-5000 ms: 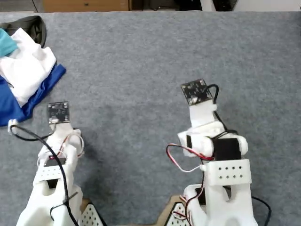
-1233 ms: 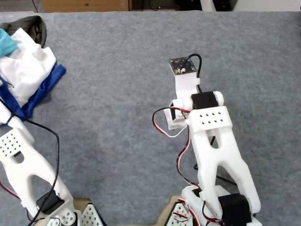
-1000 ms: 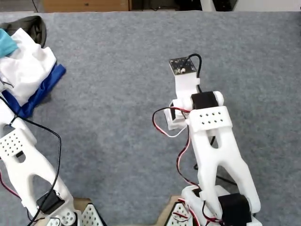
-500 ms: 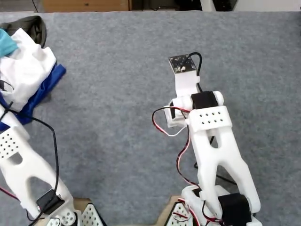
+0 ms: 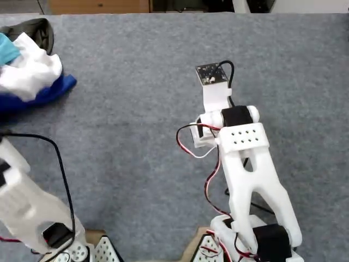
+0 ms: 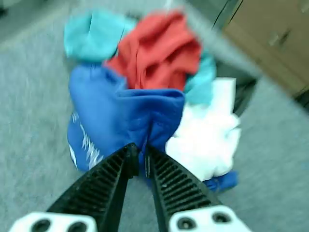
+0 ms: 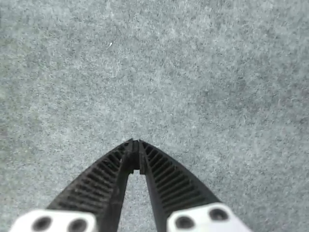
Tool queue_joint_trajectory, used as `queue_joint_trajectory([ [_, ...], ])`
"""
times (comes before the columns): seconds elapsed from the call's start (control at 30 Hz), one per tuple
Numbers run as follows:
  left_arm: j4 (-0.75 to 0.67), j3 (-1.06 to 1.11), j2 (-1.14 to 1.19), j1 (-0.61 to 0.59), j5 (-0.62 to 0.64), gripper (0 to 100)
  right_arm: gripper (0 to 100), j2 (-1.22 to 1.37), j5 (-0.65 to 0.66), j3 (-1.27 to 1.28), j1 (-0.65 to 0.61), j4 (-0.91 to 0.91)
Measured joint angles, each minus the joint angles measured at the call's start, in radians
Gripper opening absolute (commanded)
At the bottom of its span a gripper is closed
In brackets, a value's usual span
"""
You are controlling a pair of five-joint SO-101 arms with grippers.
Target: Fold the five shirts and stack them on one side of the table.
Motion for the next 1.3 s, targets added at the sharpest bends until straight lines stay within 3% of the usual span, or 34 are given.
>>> queue_joint_trajectory([
  [0.17, -0.005, -0.003, -0.316, 0.126, 0.043, 2, 0.7, -0.014, 0.000, -0.023, 0.002, 0.000],
  [0.3, -0.089, 0.000, -0.496, 0.221, 0.086, 2, 0.7, -0.095, 0.000, -0.055, 0.043, 0.000],
  [0.47, -0.169, -0.006, -0.595, 0.333, 0.123, 2, 0.7, -0.238, 0.000, -0.084, 0.173, 0.000],
  [0.6, -0.095, 0.011, -0.598, 0.345, 0.110, 2, 0.7, -0.338, 0.000, -0.084, 0.244, 0.003],
  [0.7, -0.012, 0.130, -0.592, 0.313, 0.074, 2, 0.7, -0.387, 0.000, -0.043, 0.252, 0.017],
  [0.9, -0.002, 0.621, -0.546, 0.141, -0.023, 14, 0.7, -0.402, 0.000, 0.066, 0.256, 0.020],
  [1.03, -0.002, 0.884, -0.488, 0.038, -0.074, 14, 0.7, -0.402, 0.000, 0.089, 0.256, 0.020],
  [1.3, -0.002, 1.007, -0.261, -0.132, -0.132, 14, 0.7, -0.404, 0.000, 0.092, 0.256, 0.020],
])
